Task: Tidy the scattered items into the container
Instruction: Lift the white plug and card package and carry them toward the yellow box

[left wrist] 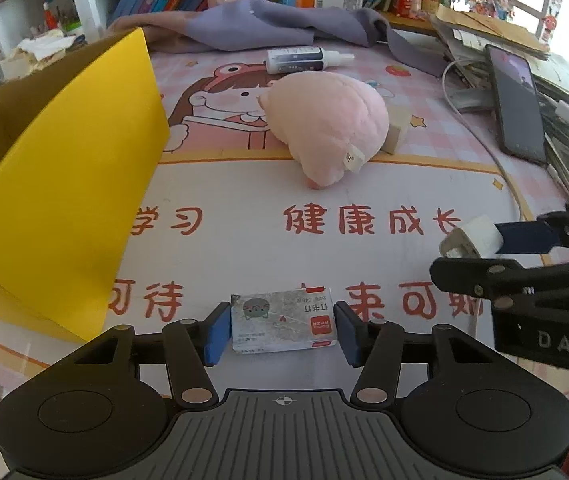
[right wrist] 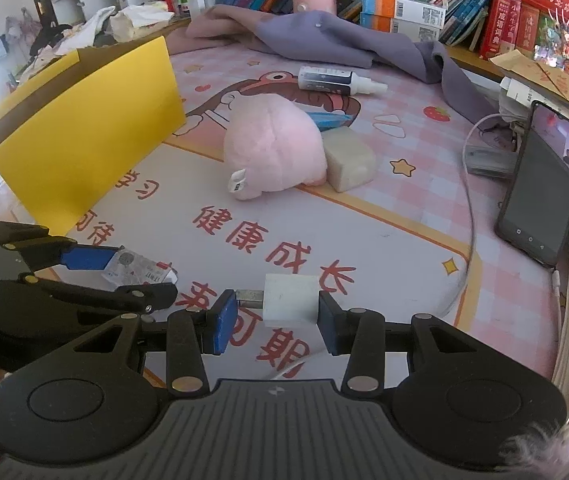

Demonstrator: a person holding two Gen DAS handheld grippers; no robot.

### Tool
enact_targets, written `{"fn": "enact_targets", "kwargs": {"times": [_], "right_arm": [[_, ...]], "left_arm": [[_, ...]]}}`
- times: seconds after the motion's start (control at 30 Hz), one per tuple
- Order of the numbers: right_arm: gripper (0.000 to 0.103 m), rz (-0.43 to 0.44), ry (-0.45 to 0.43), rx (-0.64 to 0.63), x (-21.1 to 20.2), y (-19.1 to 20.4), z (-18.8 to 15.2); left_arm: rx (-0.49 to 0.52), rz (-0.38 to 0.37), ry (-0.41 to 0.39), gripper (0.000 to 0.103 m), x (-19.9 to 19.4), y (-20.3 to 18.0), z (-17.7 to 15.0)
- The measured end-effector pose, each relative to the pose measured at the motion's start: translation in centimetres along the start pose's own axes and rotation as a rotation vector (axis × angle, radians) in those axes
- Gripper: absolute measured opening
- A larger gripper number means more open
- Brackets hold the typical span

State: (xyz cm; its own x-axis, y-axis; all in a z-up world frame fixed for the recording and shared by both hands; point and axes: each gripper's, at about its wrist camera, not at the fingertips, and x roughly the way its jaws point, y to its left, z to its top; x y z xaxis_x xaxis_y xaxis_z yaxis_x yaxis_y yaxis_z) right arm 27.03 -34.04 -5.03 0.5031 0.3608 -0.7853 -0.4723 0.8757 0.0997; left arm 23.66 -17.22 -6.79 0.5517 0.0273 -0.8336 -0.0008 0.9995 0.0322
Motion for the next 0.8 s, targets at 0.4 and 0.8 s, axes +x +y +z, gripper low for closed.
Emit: {"fn": "enact_targets", "kwargs": {"times": [0.4,0.8], "right_arm": [[0.041,0.010,-0.033,0.021,-0.8,1.6,-0.2],[0.041,-0.079,-0.072,0.036,-3.3,4.7,-1.5]], "left_arm": [[0.050,0.002,-0.038,0.053,-2.3,0.9,-0.8],[0.079,-0.094,-0.118,0.053,-5.0,2.8,-2.2]]}}
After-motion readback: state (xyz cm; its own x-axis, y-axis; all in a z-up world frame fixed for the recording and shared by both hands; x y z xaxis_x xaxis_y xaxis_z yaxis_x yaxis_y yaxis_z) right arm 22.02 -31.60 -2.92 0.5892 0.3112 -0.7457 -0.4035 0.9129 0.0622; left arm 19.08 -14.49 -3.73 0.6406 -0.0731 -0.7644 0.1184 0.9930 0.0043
